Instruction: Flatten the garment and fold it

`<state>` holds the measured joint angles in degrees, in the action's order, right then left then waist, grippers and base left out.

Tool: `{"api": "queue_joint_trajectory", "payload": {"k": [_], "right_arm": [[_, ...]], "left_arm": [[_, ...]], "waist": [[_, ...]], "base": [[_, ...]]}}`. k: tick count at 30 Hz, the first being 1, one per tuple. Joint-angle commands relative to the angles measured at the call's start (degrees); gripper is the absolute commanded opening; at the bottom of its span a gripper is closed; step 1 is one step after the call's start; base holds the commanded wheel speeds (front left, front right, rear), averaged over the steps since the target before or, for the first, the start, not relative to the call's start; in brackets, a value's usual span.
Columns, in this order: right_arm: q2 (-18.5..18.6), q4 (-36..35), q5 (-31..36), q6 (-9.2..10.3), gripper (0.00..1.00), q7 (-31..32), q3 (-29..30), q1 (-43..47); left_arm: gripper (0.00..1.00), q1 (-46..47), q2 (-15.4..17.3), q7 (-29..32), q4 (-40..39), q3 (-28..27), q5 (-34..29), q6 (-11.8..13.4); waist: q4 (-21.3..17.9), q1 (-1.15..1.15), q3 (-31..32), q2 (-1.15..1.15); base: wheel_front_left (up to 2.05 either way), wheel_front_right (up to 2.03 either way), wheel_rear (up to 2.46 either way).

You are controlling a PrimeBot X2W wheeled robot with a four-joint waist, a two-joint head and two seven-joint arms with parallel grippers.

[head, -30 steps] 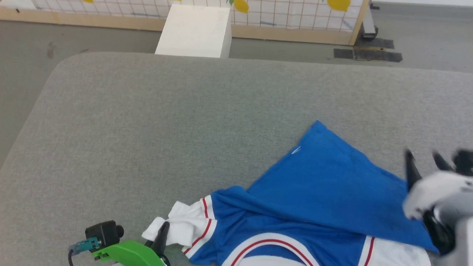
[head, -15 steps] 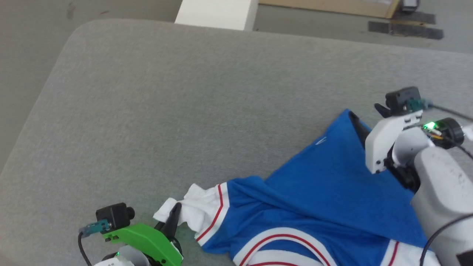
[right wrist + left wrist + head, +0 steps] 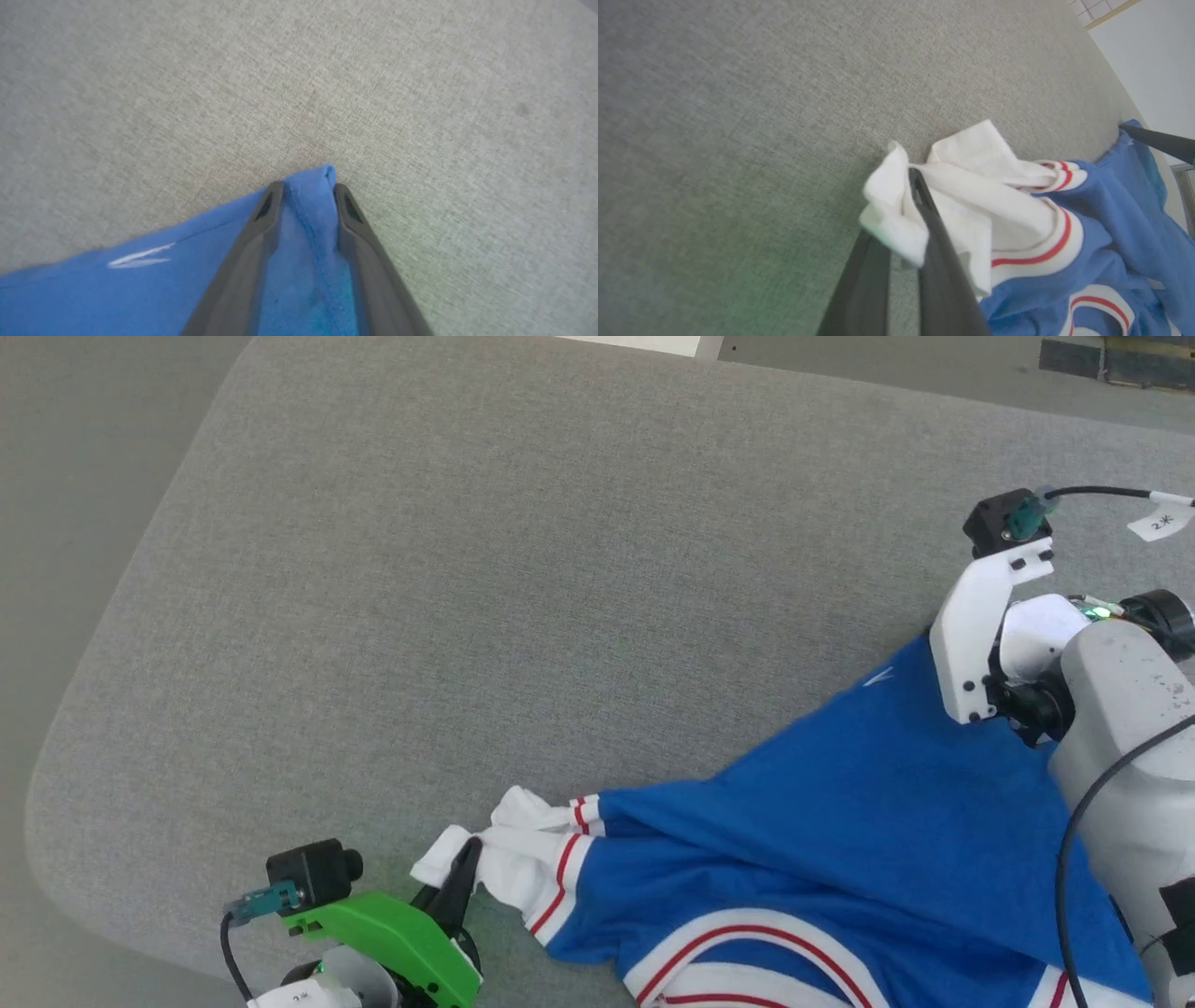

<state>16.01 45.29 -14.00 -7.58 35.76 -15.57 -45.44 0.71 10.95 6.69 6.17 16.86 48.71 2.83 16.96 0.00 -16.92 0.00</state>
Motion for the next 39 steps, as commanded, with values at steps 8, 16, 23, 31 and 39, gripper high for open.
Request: {"api": "queue_joint_trajectory", "payload": {"k": [8, 16, 23, 31, 39], "right_arm": [[-0.98, -5.21, -0.36, 0.09, 0.00, -10.31, 4.86, 7.78], [-2.89, -16.02, -3.09, 0.09, 0.00, -23.06, 10.86, 19.81], [-2.98, -29.00, -3.96, 0.09, 0.00, -22.75, 16.03, 29.18], [1.50, -44.75, -2.62, 0.09, 0.00, -11.23, 14.87, 27.93], [7.28, -50.09, -2.02, 0.09, 0.00, -1.87, 9.94, 14.01]], "left_arm": [[0.00, -0.48, 1.01, -0.50, -0.03, -0.79, 0.24, 0.71], [0.00, -2.96, 2.96, -1.15, -2.95, -1.99, -0.40, 1.98], [0.00, -1.43, 5.47, -0.50, -8.15, -3.32, -0.67, 1.82], [0.00, 9.08, 9.45, 6.88, -13.99, -5.55, 2.10, 1.40], [0.00, 30.35, 13.27, 13.60, -11.79, -8.11, 2.17, 3.24]], "waist": [[-3.29, 0.00, 4.48, 0.00], [-8.40, 0.00, 9.74, 0.00], [-12.81, 0.00, 12.75, 0.00], [-16.03, 0.00, 11.74, 0.00], [-17.32, 0.00, 3.42, 0.00]], "base": [[0.00, 0.00, 0.00], [0.00, 0.00, 0.00], [0.00, 0.00, 0.00], [0.00, 0.00, 0.00], [0.00, 0.00, 0.00]]}}
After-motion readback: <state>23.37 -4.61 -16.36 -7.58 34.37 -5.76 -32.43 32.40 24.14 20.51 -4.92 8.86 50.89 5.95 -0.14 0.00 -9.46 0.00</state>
